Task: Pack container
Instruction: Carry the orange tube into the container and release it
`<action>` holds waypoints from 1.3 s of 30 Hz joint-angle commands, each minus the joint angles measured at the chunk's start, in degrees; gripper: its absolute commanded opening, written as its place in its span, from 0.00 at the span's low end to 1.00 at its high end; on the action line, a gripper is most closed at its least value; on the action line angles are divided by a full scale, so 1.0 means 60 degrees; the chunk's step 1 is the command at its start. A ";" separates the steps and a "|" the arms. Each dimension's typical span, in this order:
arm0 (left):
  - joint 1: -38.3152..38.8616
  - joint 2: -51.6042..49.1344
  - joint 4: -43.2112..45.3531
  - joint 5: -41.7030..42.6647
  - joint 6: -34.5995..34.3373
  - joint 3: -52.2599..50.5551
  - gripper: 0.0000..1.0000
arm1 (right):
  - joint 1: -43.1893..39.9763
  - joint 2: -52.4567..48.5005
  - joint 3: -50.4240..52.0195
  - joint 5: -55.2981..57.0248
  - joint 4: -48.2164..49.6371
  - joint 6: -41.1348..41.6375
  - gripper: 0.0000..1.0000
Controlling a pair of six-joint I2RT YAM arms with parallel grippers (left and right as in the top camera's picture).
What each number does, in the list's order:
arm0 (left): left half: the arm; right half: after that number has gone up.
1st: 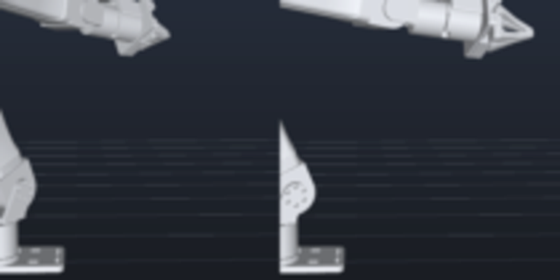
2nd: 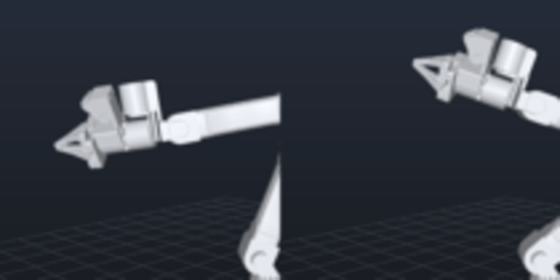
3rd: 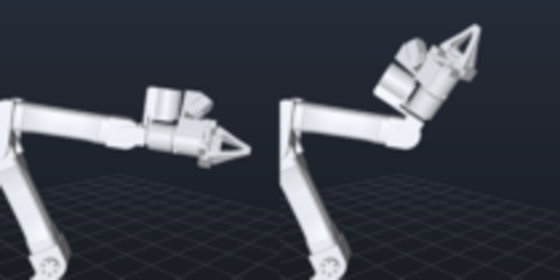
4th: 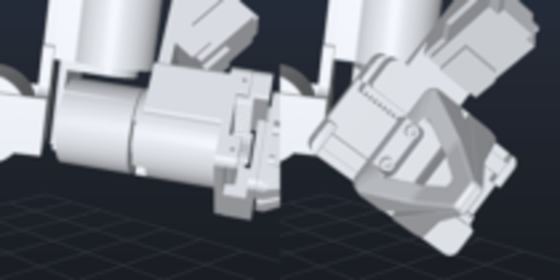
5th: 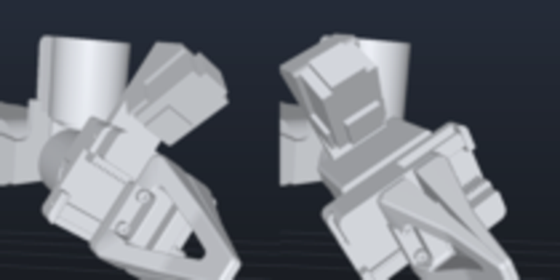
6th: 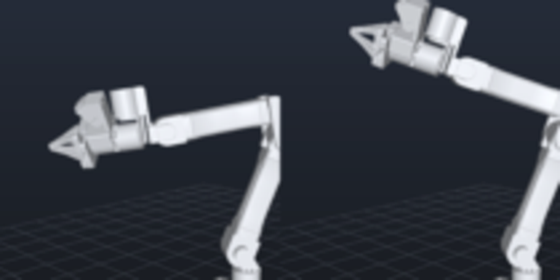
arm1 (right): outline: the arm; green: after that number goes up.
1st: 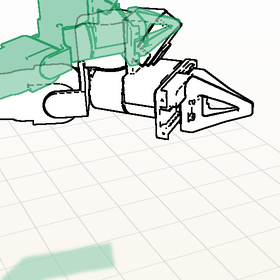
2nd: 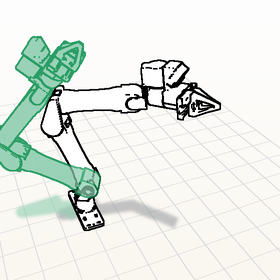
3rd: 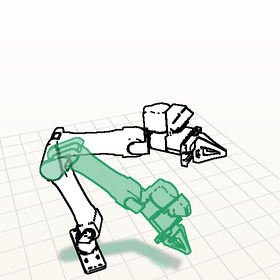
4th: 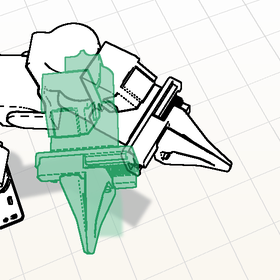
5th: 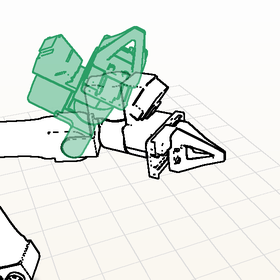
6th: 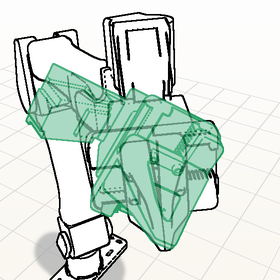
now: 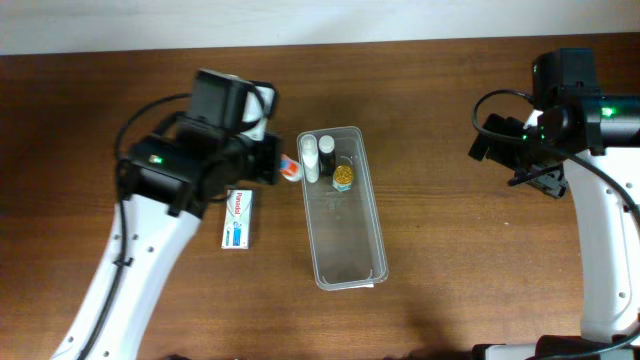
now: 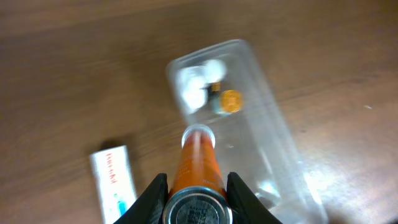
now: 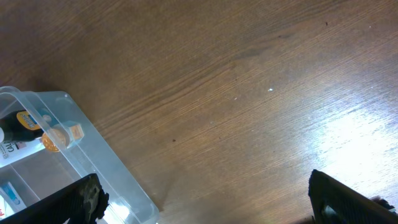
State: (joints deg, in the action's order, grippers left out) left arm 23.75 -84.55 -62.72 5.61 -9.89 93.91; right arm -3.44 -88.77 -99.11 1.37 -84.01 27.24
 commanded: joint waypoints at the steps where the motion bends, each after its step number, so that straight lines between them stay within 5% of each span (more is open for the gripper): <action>1: 0.1042 -0.0248 0.0379 0.0095 -0.0229 0.0178 0.18 | -0.0066 0.0055 -0.0073 -0.0018 0.0004 0.0113 0.98; 9: 0.2244 -0.2157 0.0841 -0.1195 -0.0117 0.0178 0.18 | -0.0066 0.0055 -0.0073 -0.0018 0.0004 0.0117 0.98; 20: 0.2284 -0.4011 0.1246 -0.2269 -0.0080 0.0178 0.18 | -0.0066 0.0055 -0.0073 -0.0018 0.0004 0.0117 0.99; 39: 0.2266 -0.4069 0.2029 -0.2769 -0.0080 0.0160 0.25 | -0.0066 0.0055 -0.0073 -0.0018 0.0004 0.0113 0.99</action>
State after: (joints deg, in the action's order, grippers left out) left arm 37.23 -108.84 -51.22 -10.00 -10.50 94.00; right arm -3.46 -88.77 -99.11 1.37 -84.01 27.27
